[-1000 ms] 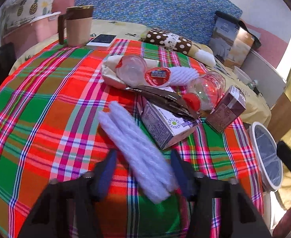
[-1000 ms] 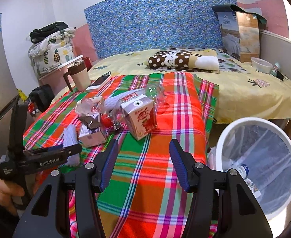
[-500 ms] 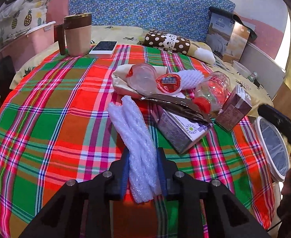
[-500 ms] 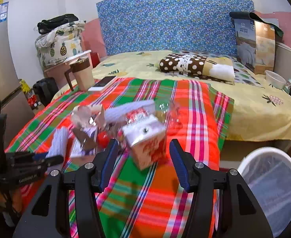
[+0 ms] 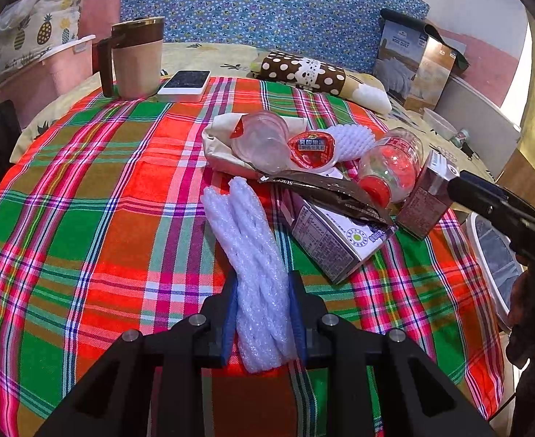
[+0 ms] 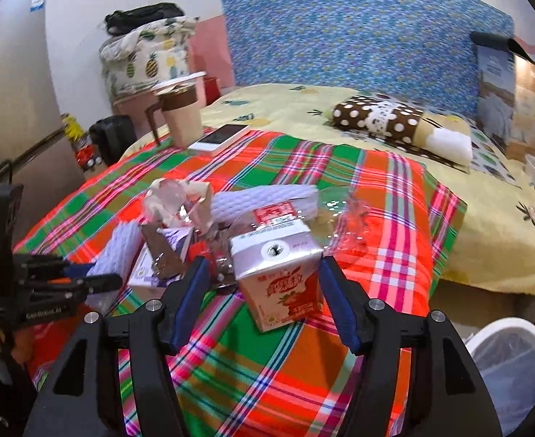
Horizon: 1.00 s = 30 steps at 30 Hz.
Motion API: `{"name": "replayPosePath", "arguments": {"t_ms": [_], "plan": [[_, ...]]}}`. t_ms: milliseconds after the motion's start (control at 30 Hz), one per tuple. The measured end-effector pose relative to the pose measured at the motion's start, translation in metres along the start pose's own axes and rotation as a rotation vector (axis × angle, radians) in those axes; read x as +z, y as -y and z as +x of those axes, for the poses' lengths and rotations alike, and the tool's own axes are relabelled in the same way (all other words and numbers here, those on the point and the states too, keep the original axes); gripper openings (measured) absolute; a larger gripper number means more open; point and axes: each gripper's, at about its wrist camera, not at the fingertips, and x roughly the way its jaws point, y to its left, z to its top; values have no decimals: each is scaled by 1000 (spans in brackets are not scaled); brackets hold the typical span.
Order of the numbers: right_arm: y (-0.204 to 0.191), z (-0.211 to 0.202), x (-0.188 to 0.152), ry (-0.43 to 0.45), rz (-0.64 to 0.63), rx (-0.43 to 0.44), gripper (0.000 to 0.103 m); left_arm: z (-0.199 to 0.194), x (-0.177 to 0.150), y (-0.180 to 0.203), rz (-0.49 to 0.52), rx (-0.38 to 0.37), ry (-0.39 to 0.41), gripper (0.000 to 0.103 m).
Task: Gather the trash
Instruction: 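Grasp the white foam netting with the left tool while the right tool grasps the juice carton, then carry the netting and carton over the mesh bin and open both tools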
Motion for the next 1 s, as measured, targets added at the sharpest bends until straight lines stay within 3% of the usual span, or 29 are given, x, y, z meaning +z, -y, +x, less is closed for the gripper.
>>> {"name": "replayPosePath", "arguments": {"t_ms": [467, 533, 1000], "plan": [[7, 14, 8, -59, -15, -38, 62, 2, 1, -1, 8, -14, -8, 27], [6, 10, 7, -55, 8, -44, 58, 1, 0, -1, 11, -17, -6, 27], [0, -33, -14, 16, 146, -119, 57, -29, -5, 14, 50, -49, 53, 26]]}}
